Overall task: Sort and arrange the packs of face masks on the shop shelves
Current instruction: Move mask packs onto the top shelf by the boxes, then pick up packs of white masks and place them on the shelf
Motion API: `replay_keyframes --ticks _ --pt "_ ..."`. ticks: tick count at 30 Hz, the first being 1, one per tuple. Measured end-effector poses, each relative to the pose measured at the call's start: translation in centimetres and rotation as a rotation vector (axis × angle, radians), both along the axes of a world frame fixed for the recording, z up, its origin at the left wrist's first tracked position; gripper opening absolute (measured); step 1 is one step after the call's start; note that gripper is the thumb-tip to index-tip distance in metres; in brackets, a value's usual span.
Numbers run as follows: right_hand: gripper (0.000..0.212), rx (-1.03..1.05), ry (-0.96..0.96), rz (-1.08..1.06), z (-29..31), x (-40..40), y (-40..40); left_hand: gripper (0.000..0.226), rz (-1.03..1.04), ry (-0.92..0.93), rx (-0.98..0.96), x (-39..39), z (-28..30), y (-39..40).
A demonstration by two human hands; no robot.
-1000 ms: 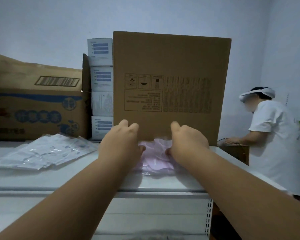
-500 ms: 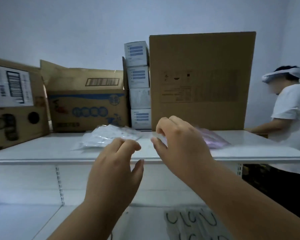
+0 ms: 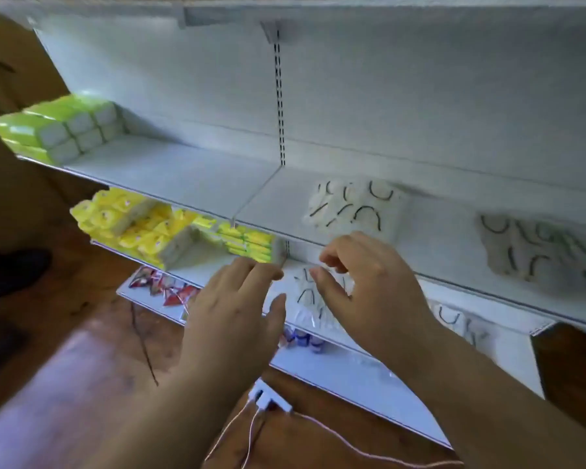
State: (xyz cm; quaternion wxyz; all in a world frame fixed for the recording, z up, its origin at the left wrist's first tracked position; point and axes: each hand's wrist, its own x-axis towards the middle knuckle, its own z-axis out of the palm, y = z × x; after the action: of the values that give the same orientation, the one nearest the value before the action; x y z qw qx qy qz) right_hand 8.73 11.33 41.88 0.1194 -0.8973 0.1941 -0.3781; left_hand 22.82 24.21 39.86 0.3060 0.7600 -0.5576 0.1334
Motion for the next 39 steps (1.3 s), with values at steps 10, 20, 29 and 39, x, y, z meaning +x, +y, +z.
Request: replay_keyframes --ticks 10,20,29,39 --pt "0.022 0.504 0.191 -0.293 -20.8 -10.5 -2.6 0.031 -0.144 0.239 0.471 -7.4 -18.2 -6.7" --pt "0.029 0.641 0.375 -0.440 -34.5 -16.0 -13.5 0.026 -0.171 0.391 0.646 -15.5 -31.7 -17.1" --pt "0.049 0.854 0.591 -0.685 -46.3 -19.9 -20.9 0.031 -0.281 0.407 0.794 -19.8 -40.1 -22.0" --pt "0.037 0.896 0.867 -0.929 -51.1 -21.2 -27.1 0.041 -0.411 0.321 0.957 -22.2 -44.4 -27.3"
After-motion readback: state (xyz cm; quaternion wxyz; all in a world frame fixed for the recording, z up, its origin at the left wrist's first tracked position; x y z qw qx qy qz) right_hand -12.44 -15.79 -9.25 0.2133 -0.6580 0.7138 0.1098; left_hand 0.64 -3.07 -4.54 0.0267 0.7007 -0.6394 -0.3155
